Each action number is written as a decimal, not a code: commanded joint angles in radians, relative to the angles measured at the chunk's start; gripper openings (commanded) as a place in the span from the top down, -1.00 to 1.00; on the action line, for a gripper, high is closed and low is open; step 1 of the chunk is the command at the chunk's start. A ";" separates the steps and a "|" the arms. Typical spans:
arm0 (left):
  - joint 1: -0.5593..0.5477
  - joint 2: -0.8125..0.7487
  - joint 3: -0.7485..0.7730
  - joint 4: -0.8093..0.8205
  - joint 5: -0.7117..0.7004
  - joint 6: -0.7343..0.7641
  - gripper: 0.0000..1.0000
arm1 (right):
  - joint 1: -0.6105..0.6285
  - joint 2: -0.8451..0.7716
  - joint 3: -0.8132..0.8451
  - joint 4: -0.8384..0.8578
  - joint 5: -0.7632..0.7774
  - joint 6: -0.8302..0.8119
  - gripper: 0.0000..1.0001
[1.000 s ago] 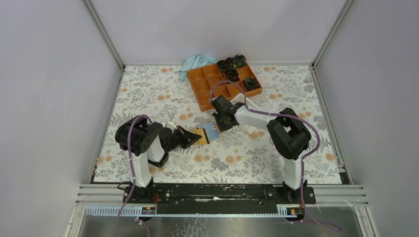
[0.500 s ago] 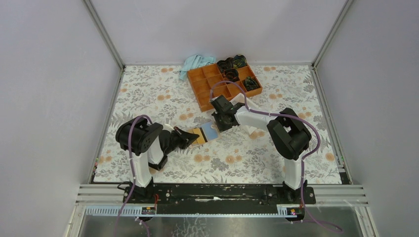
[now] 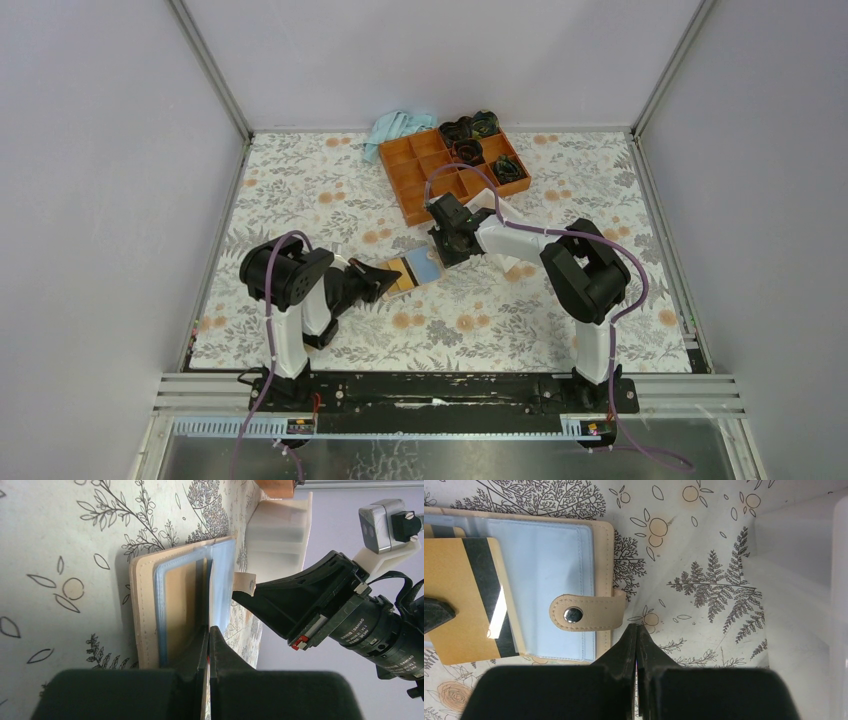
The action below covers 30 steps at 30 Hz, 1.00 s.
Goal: Put the credit cards into the card holder
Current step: Insert the credit card into the card holder.
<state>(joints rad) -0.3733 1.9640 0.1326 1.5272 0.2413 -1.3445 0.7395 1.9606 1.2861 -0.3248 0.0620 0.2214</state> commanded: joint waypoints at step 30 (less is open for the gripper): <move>-0.008 0.087 0.106 -0.006 0.110 0.082 0.97 | 0.027 0.024 0.000 -0.063 -0.033 -0.010 1.00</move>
<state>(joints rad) -0.3744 2.0323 0.2188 1.5288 0.2977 -1.3132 0.7464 1.9598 1.2854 -0.3241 0.0616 0.2203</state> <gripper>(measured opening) 0.027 0.011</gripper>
